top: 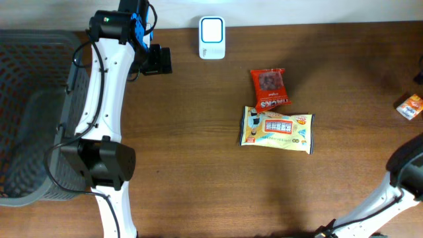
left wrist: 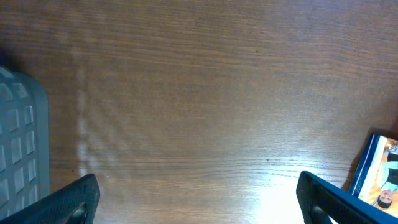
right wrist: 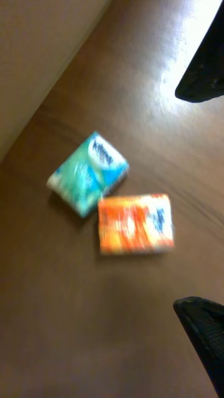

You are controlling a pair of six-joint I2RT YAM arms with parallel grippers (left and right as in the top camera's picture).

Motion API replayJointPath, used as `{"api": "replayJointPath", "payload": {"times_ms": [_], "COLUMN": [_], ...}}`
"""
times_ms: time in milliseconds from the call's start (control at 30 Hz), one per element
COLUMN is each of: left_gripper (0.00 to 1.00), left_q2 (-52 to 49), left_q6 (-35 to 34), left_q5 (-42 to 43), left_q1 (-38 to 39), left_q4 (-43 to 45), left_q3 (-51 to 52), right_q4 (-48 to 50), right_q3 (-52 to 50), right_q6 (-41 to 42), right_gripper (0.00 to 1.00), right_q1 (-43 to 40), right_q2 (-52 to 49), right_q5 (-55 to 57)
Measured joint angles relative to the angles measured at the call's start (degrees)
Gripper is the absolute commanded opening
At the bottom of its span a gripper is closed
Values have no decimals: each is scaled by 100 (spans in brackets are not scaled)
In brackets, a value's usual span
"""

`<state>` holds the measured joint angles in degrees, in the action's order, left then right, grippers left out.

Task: Scan the item barcode
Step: 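Carry the orange pack to the right table edge and release, then reach the right gripper to the red snack bag and grasp it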

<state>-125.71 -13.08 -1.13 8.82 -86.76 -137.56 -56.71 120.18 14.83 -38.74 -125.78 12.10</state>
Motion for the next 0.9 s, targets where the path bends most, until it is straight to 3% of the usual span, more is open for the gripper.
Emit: {"api": "replayJointPath", "payload": {"times_ms": [100, 167, 233, 333, 400, 600, 633, 700, 733, 800, 833, 900], "left_gripper": [99, 99, 99, 99, 99, 99, 99, 99, 99, 99, 99, 99], "left_q2": [0, 0, 0, 0, 0, 0, 0, 0, 0, 0, 0, 0], "left_q6": [0, 0, 0, 0, 0, 0, 0, 0, 0, 0, 0, 0], "left_q5": [0, 2, 0, 0, 0, 0, 0, 2, 0, 0, 0, 0], "left_q1": [0, 0, 0, 0, 0, 0, 0, 0, 0, 0, 0, 0], "left_q4": [4, 0, -7, 0, 2, 0, -2, -17, -17, -2, 0, 0], "left_q3": [0, 0, 0, 0, 0, 0, 0, 0, 0, 0, 0, 0], "right_q4": [-459, -848, -800, -855, -1073, -881, -660, 468, 708, 1027, 1121, 1110], "right_q3": [131, 109, -131, -345, -549, -1843, -2065, -2428, -2474, -2527, -2542, -2492], "right_q6": [57, 15, -693, -732, -127, 933, 1005, 1012, 1019, 975, 957, 916], "right_gripper": [99, 99, 99, 99, 99, 96, 76, 64, 52, 12, 4, 4], "right_q1": [251, 782, 1862, 3012, 3753, 4179, 4179, 4183, 4183, 4186, 4183, 4183], "right_q2": [826, 763, 621, 310, 96, -92, -107, -109, -96, -96, -96, -96], "right_q5": [-2935, -4030, -4363, -3436, -2393, -1902, -1947, -2074, -2074, -2079, -2079, -2079]}}
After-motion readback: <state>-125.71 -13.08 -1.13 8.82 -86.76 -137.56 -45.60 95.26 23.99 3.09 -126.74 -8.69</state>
